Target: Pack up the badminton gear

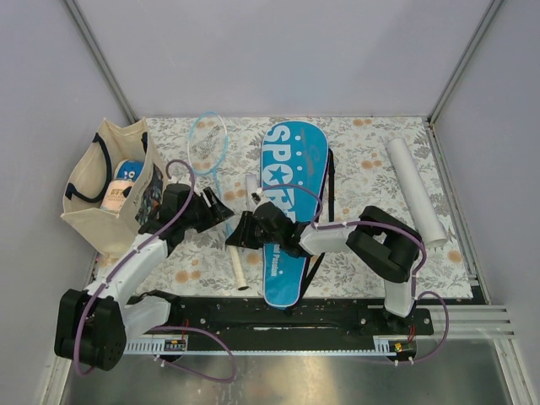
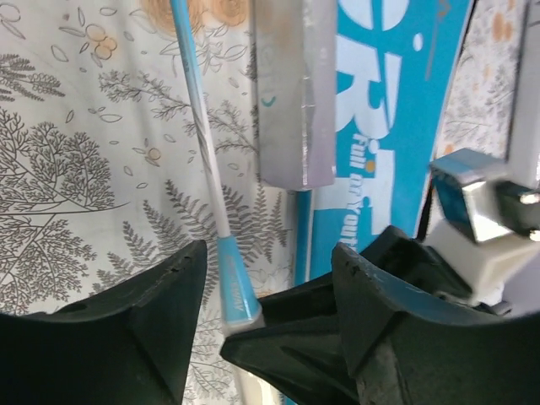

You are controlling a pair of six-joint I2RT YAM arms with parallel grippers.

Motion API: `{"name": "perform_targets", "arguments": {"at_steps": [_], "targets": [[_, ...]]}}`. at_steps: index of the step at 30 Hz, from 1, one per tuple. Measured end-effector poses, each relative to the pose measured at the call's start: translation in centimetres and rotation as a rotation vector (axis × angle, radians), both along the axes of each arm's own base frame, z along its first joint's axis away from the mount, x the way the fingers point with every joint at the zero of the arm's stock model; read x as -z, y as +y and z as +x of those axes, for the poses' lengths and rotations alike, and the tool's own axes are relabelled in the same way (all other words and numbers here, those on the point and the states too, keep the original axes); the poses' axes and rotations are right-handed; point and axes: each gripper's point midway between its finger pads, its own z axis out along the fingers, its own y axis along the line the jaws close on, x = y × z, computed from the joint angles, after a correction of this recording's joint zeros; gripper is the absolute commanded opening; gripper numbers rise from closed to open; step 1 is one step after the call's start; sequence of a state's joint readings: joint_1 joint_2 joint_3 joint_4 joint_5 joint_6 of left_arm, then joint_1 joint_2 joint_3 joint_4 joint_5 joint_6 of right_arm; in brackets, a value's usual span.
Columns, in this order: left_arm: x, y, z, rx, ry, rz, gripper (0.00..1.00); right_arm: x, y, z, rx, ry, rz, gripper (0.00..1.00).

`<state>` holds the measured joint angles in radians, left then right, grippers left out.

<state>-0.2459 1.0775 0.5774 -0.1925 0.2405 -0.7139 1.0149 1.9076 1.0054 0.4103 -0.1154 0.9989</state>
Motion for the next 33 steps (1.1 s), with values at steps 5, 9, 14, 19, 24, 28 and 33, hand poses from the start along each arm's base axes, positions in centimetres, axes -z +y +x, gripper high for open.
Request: {"name": "perform_targets", "arguments": {"at_steps": [5, 9, 14, 19, 24, 28, 33], "targets": [[-3.8, 0.0, 0.5, 0.035, -0.079, 0.024, 0.77, -0.6, -0.6, -0.4, 0.008, 0.003, 0.023, 0.00], [-7.2, 0.1, 0.8, 0.076, -0.155, 0.053, 0.81, -3.0, -0.9, -0.3, 0.018, -0.011, 0.074, 0.00], [-9.1, 0.5, -0.1, 0.122, -0.217, 0.102, 0.83, -6.0, -2.9, 0.1, 0.045, -0.044, 0.139, 0.00], [-9.0, 0.9, -0.9, 0.153, -0.225, 0.141, 0.83, -7.7, -6.5, 1.0, 0.107, -0.071, 0.175, 0.00], [-8.7, 0.5, -1.4, 0.189, -0.221, 0.148, 0.82, -8.4, -11.0, 1.5, 0.190, -0.085, 0.183, 0.00], [-8.5, -0.5, -1.9, 0.238, -0.234, 0.168, 0.79, -9.7, -14.6, 1.5, 0.269, -0.118, 0.156, 0.00], [-7.7, -3.0, -3.2, 0.317, -0.253, 0.221, 0.77, -12.0, -18.9, 0.9, 0.361, -0.193, 0.132, 0.00]]}}
